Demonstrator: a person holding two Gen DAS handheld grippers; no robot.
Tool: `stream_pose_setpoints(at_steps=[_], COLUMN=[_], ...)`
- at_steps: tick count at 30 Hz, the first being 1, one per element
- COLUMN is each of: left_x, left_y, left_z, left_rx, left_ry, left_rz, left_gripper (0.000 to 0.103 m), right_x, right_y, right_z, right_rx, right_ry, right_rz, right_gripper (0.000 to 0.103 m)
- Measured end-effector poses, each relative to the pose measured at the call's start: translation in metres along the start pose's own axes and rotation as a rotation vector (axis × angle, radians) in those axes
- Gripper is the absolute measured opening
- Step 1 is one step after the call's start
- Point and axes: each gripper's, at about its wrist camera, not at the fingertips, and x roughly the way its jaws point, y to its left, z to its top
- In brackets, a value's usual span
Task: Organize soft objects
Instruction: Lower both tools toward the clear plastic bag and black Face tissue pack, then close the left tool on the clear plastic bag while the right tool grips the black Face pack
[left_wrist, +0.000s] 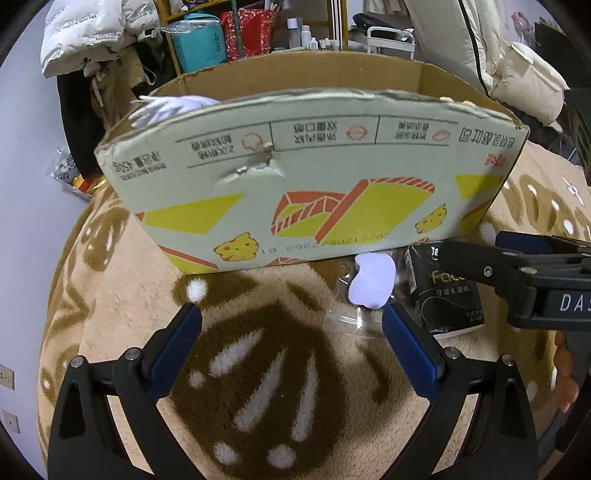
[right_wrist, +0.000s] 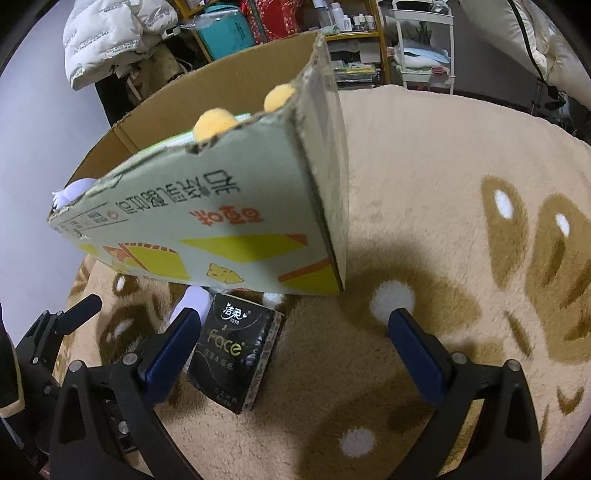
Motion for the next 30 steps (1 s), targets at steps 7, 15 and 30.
stream_pose_setpoints(at_steps=[7,15,30], left_x=[0.006,0.009,0.012], left_y=[-0.004,-0.012,-0.023], left_z=[-0.002,-0.005,0.003], left_rx=[-0.003,0.032,0.032], left_ry=[0.016,0.02,0.015], left_rz=[-0.025,-0.038,-0.067], left_gripper=[0.097,0.097,0.097], right_x=[0.007,0.014,0.021], right_y=[0.01,0.023,0.04], right_z=[-0.005,-0.006,-0.005], right_rx=[-0.037,-0.064,-0.063], right_ry=[0.022,0.034,0.041], right_rz=[-0.02,-0.058,-0.056], right_gripper=[0.103,0.103,0.089])
